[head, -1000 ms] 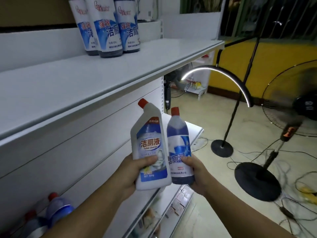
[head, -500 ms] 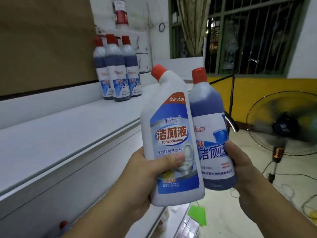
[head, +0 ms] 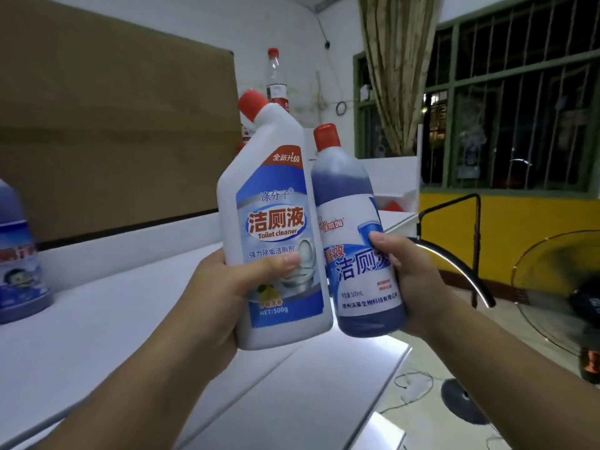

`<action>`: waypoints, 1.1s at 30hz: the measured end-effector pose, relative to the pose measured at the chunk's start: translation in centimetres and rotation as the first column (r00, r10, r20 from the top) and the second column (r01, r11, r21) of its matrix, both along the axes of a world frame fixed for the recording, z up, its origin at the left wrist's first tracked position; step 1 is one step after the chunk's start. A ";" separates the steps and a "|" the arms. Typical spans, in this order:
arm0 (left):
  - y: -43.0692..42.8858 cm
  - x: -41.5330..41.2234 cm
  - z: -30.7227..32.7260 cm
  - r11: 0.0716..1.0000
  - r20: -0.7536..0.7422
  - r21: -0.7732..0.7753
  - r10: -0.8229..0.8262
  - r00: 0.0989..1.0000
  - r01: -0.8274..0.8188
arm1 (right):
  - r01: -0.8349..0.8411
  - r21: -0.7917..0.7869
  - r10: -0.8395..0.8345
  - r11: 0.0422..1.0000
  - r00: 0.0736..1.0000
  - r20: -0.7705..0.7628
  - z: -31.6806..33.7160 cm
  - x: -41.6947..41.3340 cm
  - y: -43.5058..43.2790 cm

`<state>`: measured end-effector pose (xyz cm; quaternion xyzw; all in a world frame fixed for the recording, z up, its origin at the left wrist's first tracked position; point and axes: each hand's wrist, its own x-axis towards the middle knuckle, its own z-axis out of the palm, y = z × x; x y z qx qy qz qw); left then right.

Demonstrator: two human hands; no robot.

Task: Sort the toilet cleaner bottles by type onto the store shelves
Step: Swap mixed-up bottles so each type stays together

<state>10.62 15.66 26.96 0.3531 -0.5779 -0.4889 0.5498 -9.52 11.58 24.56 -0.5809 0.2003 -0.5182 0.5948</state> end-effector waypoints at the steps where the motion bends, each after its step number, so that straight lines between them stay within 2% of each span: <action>1: 0.2 0.3 0.2 1.000 0.007 -0.005 0.030 1.000 -0.030 | -0.001 0.003 0.002 1.000 1.000 -0.012 0.4 0.0 -0.4; 6: 0.3 0.8 2.2 0.984 -0.016 -0.084 0.157 0.988 -0.157 | 0.027 -0.120 -0.031 0.992 0.999 -0.036 3.1 -3.0 -2.5; 10: -1.1 -2.4 4.2 0.958 -0.042 -0.176 0.224 0.974 -0.228 | 0.104 -0.194 -0.117 0.975 0.991 -0.058 4.9 -8.0 -5.4; 16: -4.4 -7.1 5.5 0.932 -0.032 -0.259 0.253 0.967 -0.252 | 0.067 -0.192 -0.074 0.979 0.997 -0.031 5.9 -12.4 -11.3; 20: -7.2 -8.1 5.3 0.915 -0.034 -0.248 0.319 0.947 -0.317 | 0.045 -0.122 -0.048 0.992 0.999 -0.021 5.9 -11.7 -16.4; 26: -11.7 -6.9 5.3 0.887 -0.012 -0.236 0.406 0.914 -0.397 | 0.105 -0.125 -0.112 0.987 0.993 -0.047 6.2 -7.8 -24.1; 33: -17.3 -7.1 6.7 0.894 -0.003 -0.247 0.384 0.923 -0.373 | 0.191 -0.175 -0.226 0.966 0.952 -0.208 7.7 -4.6 -32.5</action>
